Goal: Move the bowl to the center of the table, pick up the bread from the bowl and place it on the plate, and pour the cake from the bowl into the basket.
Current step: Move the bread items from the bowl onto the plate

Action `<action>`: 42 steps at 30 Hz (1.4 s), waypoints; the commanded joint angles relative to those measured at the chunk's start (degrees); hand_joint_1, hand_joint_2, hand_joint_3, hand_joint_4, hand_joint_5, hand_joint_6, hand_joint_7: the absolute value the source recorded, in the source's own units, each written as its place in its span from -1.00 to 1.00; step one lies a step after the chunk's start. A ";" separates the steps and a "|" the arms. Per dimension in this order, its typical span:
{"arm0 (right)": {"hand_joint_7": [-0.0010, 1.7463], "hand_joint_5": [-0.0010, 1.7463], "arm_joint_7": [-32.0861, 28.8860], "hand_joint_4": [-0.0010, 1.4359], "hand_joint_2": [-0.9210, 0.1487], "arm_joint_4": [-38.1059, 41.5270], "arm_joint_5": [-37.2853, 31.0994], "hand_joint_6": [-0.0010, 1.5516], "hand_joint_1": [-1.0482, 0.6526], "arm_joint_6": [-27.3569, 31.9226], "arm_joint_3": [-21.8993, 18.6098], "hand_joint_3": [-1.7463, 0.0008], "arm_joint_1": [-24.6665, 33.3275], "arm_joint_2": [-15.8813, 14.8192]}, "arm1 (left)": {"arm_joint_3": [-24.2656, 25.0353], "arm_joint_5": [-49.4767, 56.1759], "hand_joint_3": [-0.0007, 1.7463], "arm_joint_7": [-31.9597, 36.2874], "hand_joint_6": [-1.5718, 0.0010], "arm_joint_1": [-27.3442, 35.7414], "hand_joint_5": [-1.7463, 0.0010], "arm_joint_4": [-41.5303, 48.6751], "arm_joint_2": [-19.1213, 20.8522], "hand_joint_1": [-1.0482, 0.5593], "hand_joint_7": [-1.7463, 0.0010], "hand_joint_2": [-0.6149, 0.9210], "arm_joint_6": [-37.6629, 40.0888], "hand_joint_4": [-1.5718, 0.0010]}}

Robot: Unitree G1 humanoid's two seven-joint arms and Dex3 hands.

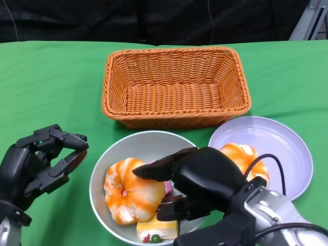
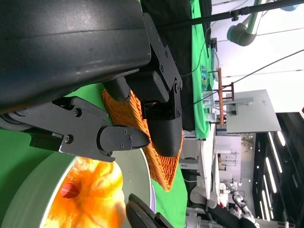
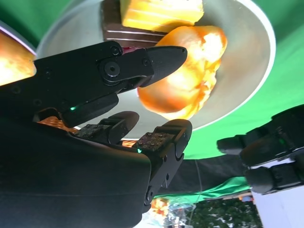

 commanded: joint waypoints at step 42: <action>-0.97 -0.93 -18.37 -0.09 -0.97 27.16 -7.99 -0.13 -0.55 -4.94 8.13 0.99 -8.23 3.68 | 1.85 -1.58 -0.69 -0.34 -0.23 -1.68 -0.58 1.23 -0.45 0.14 0.15 0.99 -4.22 0.02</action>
